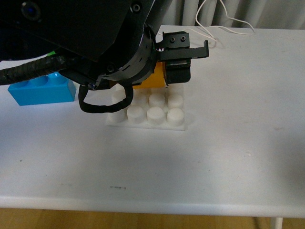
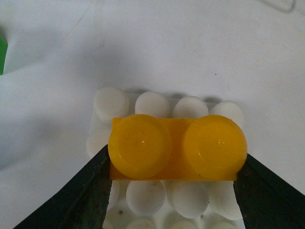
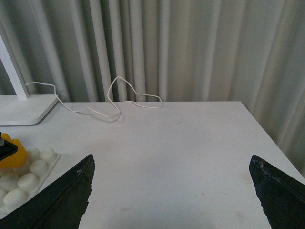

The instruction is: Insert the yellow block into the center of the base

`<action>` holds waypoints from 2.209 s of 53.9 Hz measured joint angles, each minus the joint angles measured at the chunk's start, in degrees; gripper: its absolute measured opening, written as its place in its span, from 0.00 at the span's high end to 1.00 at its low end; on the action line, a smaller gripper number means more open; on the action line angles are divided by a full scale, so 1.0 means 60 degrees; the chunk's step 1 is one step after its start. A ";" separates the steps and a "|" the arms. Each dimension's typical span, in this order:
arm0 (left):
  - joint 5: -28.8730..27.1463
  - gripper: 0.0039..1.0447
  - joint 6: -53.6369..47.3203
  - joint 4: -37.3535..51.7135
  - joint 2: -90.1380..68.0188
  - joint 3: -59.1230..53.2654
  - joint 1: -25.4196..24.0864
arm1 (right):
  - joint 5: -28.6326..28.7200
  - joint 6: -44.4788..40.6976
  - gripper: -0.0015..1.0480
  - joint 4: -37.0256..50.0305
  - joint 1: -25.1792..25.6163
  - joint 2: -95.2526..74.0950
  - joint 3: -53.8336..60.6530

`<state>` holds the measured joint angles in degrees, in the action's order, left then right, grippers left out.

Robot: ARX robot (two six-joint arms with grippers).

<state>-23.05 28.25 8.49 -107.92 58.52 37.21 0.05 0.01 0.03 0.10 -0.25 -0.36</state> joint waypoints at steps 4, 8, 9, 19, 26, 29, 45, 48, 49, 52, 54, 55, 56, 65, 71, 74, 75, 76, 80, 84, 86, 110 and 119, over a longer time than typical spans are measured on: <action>-0.0007 0.37 -0.0036 0.0004 -0.0069 0.0018 0.0004 | 0.0000 0.0000 0.09 0.0000 0.0000 0.0000 0.0000; -0.0044 0.37 -0.0117 0.0015 -0.0149 0.0051 0.0011 | 0.0000 0.0000 0.09 0.0000 0.0000 0.0000 0.0000; -0.0058 0.37 -0.0131 0.0018 -0.0175 0.0066 0.0015 | 0.0000 0.0000 0.09 0.0000 0.0000 0.0000 0.0000; -0.0087 0.37 -0.0226 0.0047 -0.0332 0.0168 0.0036 | 0.0000 0.0000 0.09 0.0000 0.0000 0.0000 0.0000; -0.0168 0.37 -0.0382 0.0098 -0.0393 0.0179 0.0091 | 0.0000 0.0000 0.09 0.0000 0.0000 0.0000 0.0000; -0.0175 0.37 -0.0452 0.0102 -0.0419 0.0200 0.0113 | 0.0000 0.0000 0.09 0.0000 0.0000 0.0000 0.0000; -0.0470 0.37 -0.0958 -0.0091 -0.0776 0.0503 0.0251 | 0.0000 0.0000 0.09 0.0000 0.0000 0.0000 0.0000; -0.0484 0.37 -0.0958 -0.0164 -0.0812 0.0565 0.0259 | 0.0000 0.0000 0.09 0.0000 0.0000 0.0000 0.0000; -0.0499 0.37 -0.0958 -0.0171 -0.0827 0.0579 0.0259 | 0.0000 0.0000 0.09 0.0000 0.0000 0.0000 0.0000; -0.0495 0.37 -0.0958 -0.0171 -0.0852 0.0590 0.0262 | 0.0000 0.0000 0.09 0.0000 0.0000 0.0000 0.0000; -0.0492 0.37 -0.0954 -0.0168 -0.0871 0.0590 0.0266 | 0.0004 0.0000 0.09 0.0000 0.0000 0.0000 0.0000; -0.0492 0.37 -0.0951 -0.0153 -0.0885 0.0590 0.0266 | 0.0000 0.0000 0.09 0.0000 0.0000 0.0000 0.0000; -0.0492 0.37 -0.0954 -0.0138 -0.0889 0.0590 0.0266 | 0.0000 0.0000 0.09 0.0000 0.0000 0.0000 0.0000; -0.0481 0.37 -0.0936 0.0073 -0.0954 0.0463 0.0266 | 0.0000 0.0000 0.09 0.0000 0.0000 0.0000 0.0000; -0.0463 0.37 -0.0907 0.0171 -0.0994 0.0412 0.0262 | 0.0000 0.0000 0.09 0.0000 0.0000 0.0000 0.0000; -0.0455 0.37 -0.0885 0.0222 -0.1013 0.0386 0.0262 | 0.0000 0.0000 0.09 0.0000 0.0000 0.0000 0.0000; -0.0452 0.37 -0.0878 0.0230 -0.1016 0.0379 0.0262 | 0.0000 0.0000 0.09 0.0000 0.0000 0.0000 0.0000; -0.0452 0.37 -0.0878 0.0240 -0.1027 0.0379 0.0262 | 0.0000 0.0000 0.09 0.0000 0.0000 0.0000 0.0000; -0.0412 0.37 -0.0871 0.0284 -0.1045 0.0368 0.0262 | 0.0000 0.0000 0.09 0.0000 0.0000 0.0000 0.0000; -0.0372 0.37 -0.0841 0.0342 -0.1045 0.0353 0.0262 | 0.0000 0.0000 0.09 0.0000 0.0000 0.0000 0.0000; -0.0313 0.37 -0.0831 0.0342 -0.1042 0.0350 0.0262 | 0.0000 0.0000 0.09 0.0000 0.0000 0.0000 0.0000; 0.0882 0.06 -0.0109 -0.0197 -0.0299 0.0087 0.0233 | 0.0000 0.0000 0.09 0.0000 0.0000 0.0000 0.0000; 0.1260 0.06 0.0069 -0.0313 0.0444 -0.0164 0.0040 | 0.0000 0.0000 0.09 0.0000 0.0000 0.0000 0.0000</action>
<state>-15.49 28.67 6.61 -105.25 57.54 37.45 0.05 0.01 0.03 0.10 -0.25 -0.36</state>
